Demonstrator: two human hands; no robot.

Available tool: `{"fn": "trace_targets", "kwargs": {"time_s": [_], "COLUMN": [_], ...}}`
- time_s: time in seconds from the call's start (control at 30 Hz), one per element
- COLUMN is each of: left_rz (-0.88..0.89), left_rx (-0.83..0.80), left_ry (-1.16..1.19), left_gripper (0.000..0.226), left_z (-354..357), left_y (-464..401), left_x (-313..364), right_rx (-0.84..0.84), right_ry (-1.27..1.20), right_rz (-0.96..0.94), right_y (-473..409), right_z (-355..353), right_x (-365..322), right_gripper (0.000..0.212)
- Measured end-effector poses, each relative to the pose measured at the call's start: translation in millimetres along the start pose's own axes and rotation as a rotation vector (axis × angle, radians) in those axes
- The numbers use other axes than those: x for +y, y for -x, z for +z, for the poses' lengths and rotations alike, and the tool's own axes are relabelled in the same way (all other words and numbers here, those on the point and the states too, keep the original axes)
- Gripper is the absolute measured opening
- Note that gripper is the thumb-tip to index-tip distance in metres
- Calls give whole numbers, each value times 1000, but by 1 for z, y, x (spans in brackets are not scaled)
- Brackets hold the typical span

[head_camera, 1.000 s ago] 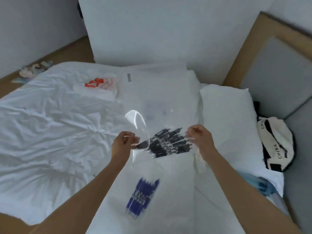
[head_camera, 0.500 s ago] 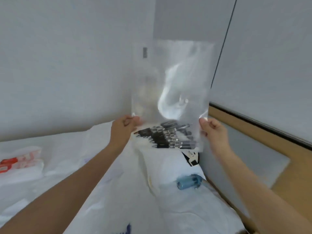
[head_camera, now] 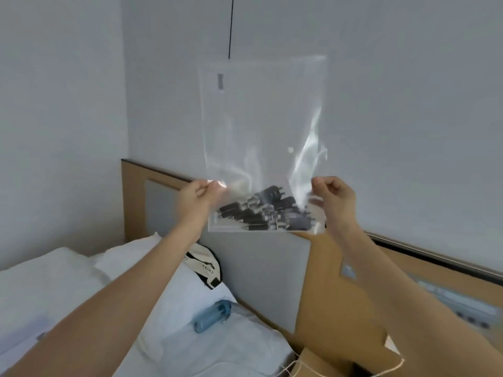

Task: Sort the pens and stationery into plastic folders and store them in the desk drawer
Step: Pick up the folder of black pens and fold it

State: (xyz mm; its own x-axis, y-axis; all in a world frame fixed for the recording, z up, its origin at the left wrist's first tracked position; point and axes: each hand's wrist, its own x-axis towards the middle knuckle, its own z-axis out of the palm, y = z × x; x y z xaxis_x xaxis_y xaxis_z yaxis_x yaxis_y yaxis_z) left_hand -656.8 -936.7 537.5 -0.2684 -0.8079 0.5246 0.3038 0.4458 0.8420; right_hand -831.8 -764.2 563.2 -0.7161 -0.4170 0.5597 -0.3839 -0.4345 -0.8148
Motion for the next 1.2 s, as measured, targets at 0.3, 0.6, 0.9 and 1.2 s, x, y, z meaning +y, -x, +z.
{"fn": "trace_targets", "kwargs": {"time_s": [0.3, 0.6, 0.9, 1.2], "left_rz": [139, 155, 62, -7], "left_rx": [-61, -91, -204, -267], "left_ry": [145, 214, 300, 106], "left_gripper": [10, 10, 10, 10], "left_z": [86, 136, 183, 198], "left_y": [24, 49, 49, 19], "left_x": [52, 64, 50, 39], "right_rx": [128, 172, 264, 290], "right_ry": [4, 3, 98, 108], "right_rz": [-69, -172, -64, 182], "right_y": [-3, 1, -12, -15], "right_z": [-92, -155, -189, -181], "right_x": [-41, -59, -48, 5], "right_gripper": [13, 12, 11, 16]}}
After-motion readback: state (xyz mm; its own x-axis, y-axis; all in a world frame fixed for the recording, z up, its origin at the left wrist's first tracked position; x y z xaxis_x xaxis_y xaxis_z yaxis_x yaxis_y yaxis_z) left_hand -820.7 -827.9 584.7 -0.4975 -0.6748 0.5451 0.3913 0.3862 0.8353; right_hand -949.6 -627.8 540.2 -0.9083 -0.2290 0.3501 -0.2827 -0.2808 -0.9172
